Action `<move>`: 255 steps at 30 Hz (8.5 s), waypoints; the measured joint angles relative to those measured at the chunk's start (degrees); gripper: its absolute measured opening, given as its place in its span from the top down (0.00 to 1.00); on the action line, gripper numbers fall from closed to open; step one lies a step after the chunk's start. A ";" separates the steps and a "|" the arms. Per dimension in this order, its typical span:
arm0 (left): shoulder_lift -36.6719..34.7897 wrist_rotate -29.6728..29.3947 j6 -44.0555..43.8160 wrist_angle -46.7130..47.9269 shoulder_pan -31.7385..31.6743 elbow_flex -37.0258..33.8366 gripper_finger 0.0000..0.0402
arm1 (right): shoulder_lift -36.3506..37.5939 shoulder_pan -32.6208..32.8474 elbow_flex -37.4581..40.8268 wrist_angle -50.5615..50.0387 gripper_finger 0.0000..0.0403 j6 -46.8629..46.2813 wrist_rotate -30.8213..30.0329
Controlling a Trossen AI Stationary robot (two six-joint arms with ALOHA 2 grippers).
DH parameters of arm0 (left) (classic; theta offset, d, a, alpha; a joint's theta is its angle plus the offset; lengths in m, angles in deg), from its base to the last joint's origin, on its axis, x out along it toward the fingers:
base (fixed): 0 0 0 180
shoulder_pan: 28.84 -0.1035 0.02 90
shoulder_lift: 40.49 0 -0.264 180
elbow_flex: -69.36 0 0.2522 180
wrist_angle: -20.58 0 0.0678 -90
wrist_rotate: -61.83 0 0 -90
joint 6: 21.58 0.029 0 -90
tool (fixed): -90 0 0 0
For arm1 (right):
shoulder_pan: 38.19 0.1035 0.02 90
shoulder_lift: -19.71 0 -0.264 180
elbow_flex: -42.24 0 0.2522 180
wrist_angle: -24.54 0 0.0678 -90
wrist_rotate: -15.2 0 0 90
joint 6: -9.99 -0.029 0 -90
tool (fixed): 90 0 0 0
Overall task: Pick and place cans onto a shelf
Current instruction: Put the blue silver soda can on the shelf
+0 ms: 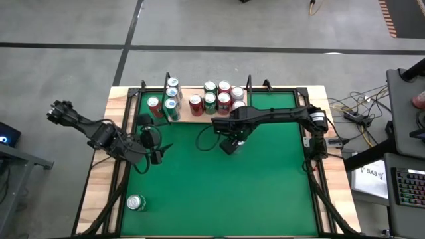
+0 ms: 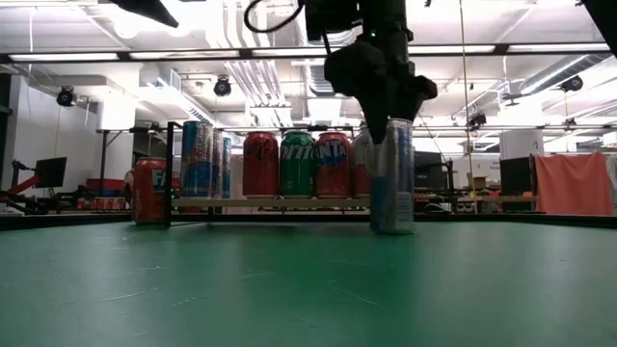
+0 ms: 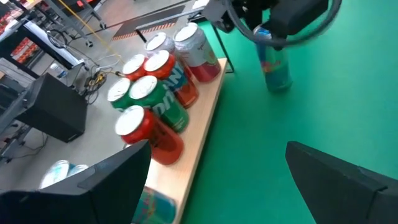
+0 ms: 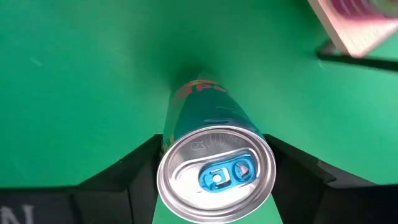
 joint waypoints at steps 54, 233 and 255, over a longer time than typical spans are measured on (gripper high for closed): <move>12.20 15.14 6.03 -57.21 -13.78 -29.67 0.15 | 0.25 3.22 -2.55 41.59 0.44 36.91 -2.38; -43.48 20.75 43.75 -53.02 -19.48 -32.39 0.23 | -8.06 -3.51 15.04 102.66 0.44 39.58 -11.85; -44.27 20.80 43.52 -55.39 -19.50 -32.29 0.23 | -8.49 -3.71 15.06 105.07 0.44 39.12 -16.35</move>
